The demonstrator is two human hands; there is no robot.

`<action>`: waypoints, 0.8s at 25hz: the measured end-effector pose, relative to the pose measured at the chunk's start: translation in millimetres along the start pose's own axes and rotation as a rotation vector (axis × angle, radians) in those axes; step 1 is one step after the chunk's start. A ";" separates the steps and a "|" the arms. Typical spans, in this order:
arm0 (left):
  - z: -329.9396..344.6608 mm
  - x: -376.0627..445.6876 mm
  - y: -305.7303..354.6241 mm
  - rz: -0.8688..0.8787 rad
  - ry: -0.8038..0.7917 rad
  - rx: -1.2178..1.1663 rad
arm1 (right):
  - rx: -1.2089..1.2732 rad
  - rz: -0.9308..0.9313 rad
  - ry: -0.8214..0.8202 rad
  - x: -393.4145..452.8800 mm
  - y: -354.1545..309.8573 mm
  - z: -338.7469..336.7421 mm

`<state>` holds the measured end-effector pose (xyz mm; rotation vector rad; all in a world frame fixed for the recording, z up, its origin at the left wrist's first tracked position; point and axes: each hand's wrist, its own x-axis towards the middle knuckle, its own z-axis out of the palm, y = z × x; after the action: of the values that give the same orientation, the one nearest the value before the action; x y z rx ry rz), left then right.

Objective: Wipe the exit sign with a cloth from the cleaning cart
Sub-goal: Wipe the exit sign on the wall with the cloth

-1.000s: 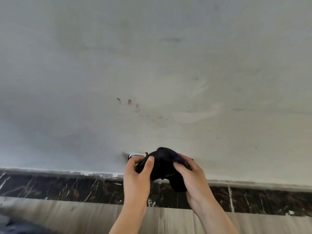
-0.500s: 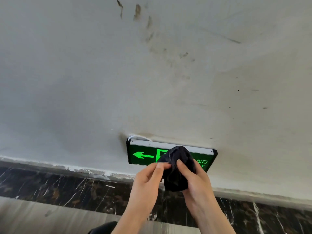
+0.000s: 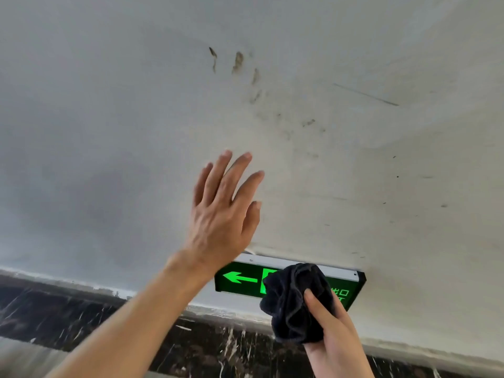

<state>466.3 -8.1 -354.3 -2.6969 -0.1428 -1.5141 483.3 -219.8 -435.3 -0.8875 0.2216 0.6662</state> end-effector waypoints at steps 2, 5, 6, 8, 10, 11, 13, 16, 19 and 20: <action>11.0 28.3 -8.4 0.234 0.076 0.070 | 0.014 0.018 -0.011 -1.6 -0.5 -0.4; 23.9 64.6 -22.6 0.558 0.105 0.166 | 0.051 0.039 -0.015 -2.5 -1.4 0.1; 26.3 75.6 -28.0 0.625 0.125 0.190 | 0.065 0.039 -0.018 -2.0 -1.4 0.0; 32.0 92.2 -39.2 0.704 0.189 0.215 | 0.059 0.034 -0.039 1.2 0.5 0.7; 39.6 98.4 -48.1 0.761 0.240 0.233 | -0.032 -0.012 -0.060 7.6 5.2 3.0; 44.3 98.3 -51.6 0.783 0.257 0.237 | -0.137 -0.077 -0.050 12.2 8.9 6.0; 50.5 97.0 -54.3 0.801 0.258 0.239 | -0.564 -0.382 0.022 22.6 18.3 15.8; 58.5 95.3 -57.6 0.782 0.231 0.204 | -1.142 -1.014 -0.016 43.1 37.9 38.8; 60.7 97.2 -57.3 0.772 0.226 0.179 | -1.562 -1.261 -0.128 68.1 65.9 61.2; 60.9 97.6 -56.1 0.770 0.233 0.167 | -1.703 -1.235 -0.139 75.1 75.2 67.5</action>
<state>562.7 58.6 -303.0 -2.0330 0.6612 -1.4337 489.1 -100.3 -474.8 -2.2317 -1.1547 -0.4702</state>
